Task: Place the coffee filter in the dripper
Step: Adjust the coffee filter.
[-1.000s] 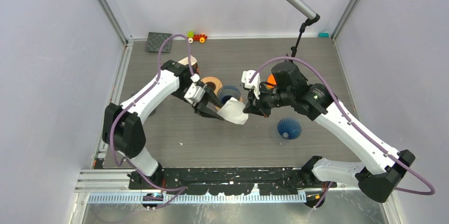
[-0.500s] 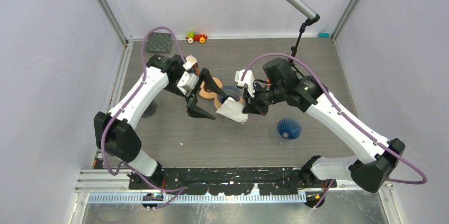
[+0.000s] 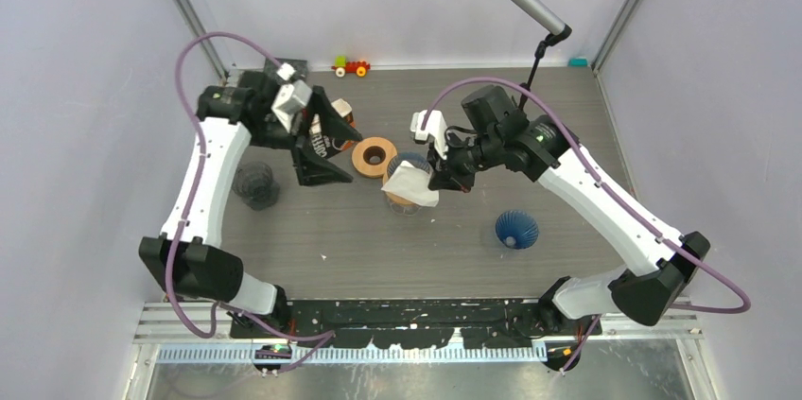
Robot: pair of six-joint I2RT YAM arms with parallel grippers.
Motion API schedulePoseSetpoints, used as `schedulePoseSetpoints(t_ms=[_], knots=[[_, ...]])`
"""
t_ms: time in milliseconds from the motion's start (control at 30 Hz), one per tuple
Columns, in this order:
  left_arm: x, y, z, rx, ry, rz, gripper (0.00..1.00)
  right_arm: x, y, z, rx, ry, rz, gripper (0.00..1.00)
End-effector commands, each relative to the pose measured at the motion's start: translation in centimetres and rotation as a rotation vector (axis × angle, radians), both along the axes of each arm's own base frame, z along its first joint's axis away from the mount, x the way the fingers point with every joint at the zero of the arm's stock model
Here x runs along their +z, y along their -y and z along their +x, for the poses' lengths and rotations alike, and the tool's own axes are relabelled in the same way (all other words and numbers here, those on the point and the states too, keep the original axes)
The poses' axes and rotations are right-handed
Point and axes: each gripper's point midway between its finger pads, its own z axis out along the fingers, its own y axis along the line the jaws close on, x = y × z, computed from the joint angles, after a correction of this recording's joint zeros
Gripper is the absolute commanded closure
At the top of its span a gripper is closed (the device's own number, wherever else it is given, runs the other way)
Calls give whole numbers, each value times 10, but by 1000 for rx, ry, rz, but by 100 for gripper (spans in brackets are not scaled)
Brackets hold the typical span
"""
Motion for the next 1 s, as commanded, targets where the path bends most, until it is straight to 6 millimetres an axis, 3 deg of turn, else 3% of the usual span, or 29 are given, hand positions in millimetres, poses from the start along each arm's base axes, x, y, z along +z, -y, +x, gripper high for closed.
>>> schedulePoseSetpoints(t_ms=[0, 233, 367, 467, 533, 567, 600, 667, 767, 967], knots=[[55, -25, -25, 98, -321, -131, 0, 18, 0, 5, 9, 44, 12, 100], [58, -62, -2, 290, -399, -124, 0, 23, -5, 7, 22, 34, 11, 100], [34, -84, 20, 406, -416, 18, 0, 24, -7, 8, 24, 31, 14, 99], [-7, -110, 58, 614, -512, 189, 0, 27, -8, 8, 22, 31, 22, 99], [-25, -130, 91, 849, -398, 236, 0, 30, -9, 8, 22, 33, 29, 99], [-14, -137, 100, 932, -246, 231, 0, 30, -9, 8, 20, 33, 31, 99], [-13, -139, 102, 970, -201, 239, 0, 30, -9, 9, 15, 31, 33, 99], [-3, -129, 93, 930, -185, 213, 0, 30, -10, 9, 7, 27, 37, 99], [11, -96, 70, 751, -213, 137, 0, 30, -10, 7, 9, 23, 40, 99], [-5, -10, 8, 356, 74, 193, 2, 28, -14, -2, 38, 6, 56, 99]])
